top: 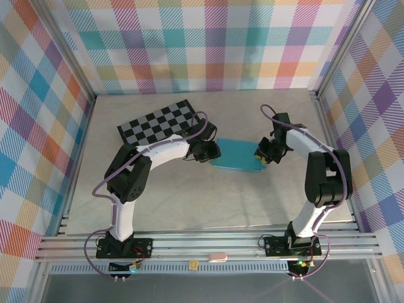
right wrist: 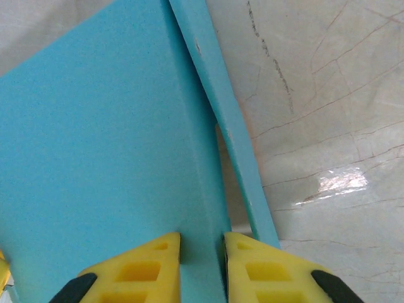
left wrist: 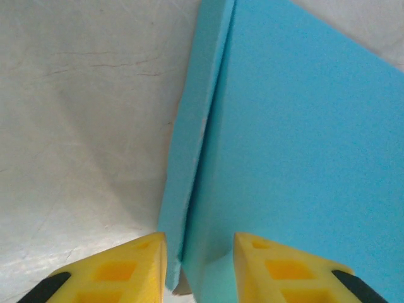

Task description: Fold the paper box

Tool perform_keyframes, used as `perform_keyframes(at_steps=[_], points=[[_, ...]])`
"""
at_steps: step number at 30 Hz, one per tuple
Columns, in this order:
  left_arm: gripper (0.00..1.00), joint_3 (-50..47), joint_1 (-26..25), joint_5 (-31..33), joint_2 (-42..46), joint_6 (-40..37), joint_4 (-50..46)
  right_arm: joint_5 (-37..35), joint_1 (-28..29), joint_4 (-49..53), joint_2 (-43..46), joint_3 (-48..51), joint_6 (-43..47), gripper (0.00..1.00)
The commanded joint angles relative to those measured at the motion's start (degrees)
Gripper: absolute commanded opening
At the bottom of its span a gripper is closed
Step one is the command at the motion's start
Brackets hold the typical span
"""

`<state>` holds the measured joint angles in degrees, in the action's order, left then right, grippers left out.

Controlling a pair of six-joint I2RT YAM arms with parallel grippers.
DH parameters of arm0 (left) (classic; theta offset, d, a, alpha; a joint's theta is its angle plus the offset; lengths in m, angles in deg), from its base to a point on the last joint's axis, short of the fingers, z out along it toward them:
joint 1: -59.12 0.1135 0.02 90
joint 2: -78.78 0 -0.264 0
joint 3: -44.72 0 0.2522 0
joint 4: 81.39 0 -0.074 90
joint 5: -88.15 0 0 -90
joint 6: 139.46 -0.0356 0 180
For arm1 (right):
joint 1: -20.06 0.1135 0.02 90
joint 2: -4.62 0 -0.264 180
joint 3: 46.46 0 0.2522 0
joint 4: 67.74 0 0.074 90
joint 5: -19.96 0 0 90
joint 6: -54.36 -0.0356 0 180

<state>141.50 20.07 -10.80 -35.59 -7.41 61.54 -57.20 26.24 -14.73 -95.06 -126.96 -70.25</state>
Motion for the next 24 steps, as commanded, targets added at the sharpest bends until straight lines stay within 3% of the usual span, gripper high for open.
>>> perform_keyframes(at_steps=[1,9,18,24], points=[[0.34,0.5,0.0,1.8,2.9,-3.4,-3.9,-3.3,0.3,3.5,-0.1,-0.3,2.0,0.2],[0.34,1.1,0.8,-4.1,-1.3,-5.3,0.3,-4.4,0.4,6.6,0.4,-2.7,3.7,0.27],[0.25,-3.2,0.8,-4.5,-1.4,-4.7,2.8,-6.2,0.2,9.4,1.5,-3.4,8.1,0.37],[0.26,-4.7,0.8,-4.6,-1.5,-4.5,3.3,-5.0,0.2,6.5,0.4,0.6,8.4,0.41]])
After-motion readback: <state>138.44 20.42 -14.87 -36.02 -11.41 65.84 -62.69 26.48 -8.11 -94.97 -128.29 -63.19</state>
